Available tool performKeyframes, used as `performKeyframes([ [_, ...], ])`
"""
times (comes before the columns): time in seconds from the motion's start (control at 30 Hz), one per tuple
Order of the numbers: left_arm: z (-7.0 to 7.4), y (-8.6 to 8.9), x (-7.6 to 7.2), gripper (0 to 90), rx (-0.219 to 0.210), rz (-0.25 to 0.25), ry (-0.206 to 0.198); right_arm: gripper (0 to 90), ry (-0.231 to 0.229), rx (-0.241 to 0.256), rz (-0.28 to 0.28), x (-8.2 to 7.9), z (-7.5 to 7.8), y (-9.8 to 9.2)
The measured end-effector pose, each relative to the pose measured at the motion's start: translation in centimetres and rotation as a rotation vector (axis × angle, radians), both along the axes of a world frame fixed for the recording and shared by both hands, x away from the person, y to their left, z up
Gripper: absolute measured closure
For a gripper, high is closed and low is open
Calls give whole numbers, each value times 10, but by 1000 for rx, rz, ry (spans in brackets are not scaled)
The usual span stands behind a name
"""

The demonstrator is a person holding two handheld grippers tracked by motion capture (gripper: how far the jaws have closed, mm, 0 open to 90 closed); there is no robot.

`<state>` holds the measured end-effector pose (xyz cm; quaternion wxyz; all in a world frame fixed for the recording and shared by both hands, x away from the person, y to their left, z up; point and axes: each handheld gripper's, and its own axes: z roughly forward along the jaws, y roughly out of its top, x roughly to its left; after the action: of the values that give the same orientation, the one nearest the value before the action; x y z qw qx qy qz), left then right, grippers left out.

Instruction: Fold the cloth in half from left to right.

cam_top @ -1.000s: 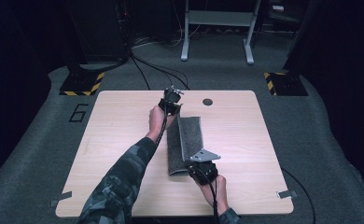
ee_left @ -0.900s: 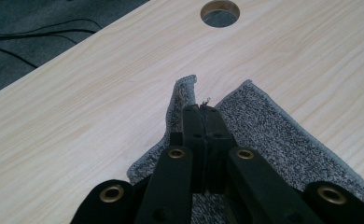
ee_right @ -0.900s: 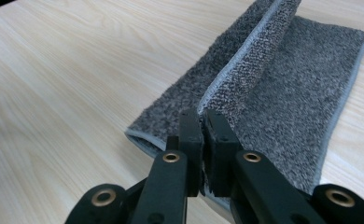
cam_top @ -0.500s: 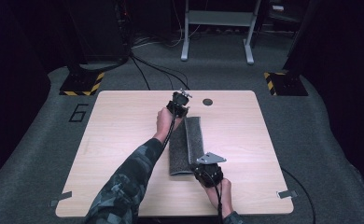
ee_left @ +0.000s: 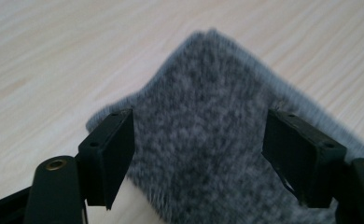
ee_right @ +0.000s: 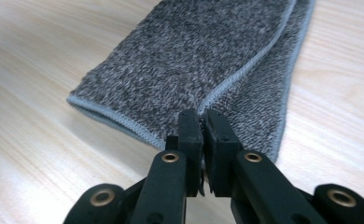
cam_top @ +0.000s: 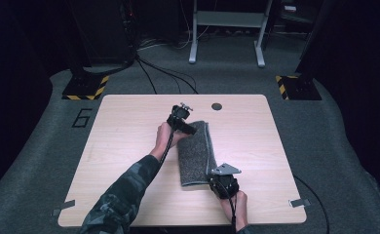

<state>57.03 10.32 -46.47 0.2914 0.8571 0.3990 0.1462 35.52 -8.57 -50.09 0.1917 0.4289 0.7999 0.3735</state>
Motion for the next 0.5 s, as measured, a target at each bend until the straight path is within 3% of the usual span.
performKeyframes([
  [0.17,-23,4,-6,245,79,-5,17,854,-16,-30,-27,1,2,-6],
  [0.3,-33,5,-5,247,105,-9,23,800,-1,-79,-87,4,0,-11],
  [0.4,-37,6,-6,241,99,-9,15,698,26,-149,-156,9,-9,-16],
  [0.5,-38,9,-6,223,84,3,8,669,38,-111,-169,11,-13,-24],
])
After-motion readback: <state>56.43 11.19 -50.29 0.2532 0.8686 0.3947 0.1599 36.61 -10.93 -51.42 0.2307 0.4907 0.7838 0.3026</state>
